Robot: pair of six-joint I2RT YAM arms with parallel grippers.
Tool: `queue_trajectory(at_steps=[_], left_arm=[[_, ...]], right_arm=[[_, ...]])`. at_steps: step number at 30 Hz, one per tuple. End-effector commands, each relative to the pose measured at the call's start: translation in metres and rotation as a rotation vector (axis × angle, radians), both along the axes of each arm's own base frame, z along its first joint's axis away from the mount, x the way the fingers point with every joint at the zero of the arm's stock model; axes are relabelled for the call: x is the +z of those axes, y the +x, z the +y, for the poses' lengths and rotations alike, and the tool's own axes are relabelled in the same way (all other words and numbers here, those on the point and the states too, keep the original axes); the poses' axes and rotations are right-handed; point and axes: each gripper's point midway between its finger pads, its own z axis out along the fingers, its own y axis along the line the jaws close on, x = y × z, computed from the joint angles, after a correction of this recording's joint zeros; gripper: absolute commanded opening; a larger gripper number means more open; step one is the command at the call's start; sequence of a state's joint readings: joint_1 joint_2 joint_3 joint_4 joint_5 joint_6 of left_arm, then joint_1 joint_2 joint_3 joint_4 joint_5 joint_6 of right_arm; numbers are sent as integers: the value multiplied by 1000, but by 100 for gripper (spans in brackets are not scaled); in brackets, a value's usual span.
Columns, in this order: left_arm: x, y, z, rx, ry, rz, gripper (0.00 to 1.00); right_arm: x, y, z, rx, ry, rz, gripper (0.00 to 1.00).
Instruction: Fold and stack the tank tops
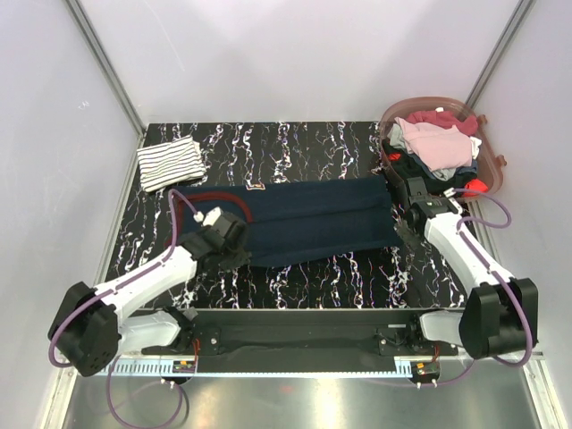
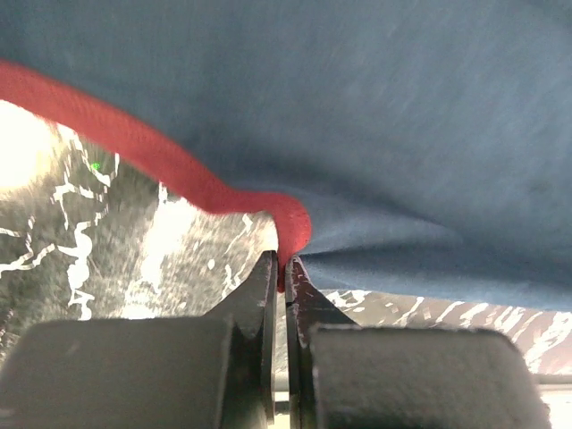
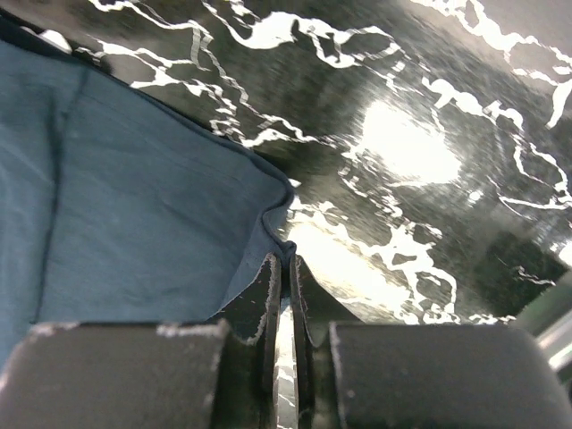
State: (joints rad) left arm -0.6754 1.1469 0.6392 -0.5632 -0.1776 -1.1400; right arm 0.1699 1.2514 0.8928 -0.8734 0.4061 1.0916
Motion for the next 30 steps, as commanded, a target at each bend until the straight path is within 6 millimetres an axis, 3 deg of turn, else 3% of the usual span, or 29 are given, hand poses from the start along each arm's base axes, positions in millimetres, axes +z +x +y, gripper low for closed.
queue_trajectory(at_steps=[1, 6, 14, 30], left_arm=[[29, 25, 4, -13, -1, -67, 0], [43, 48, 8, -4, 6, -94, 0], [45, 79, 11, 2, 24, -105, 0], [34, 122, 11, -19, 76, -69, 0]], right_arm=[[18, 24, -12, -11, -76, -56, 0], [22, 54, -10, -6, -93, -59, 0], [17, 92, -5, -11, -97, -41, 0], [-1, 137, -14, -37, -141, -15, 0]])
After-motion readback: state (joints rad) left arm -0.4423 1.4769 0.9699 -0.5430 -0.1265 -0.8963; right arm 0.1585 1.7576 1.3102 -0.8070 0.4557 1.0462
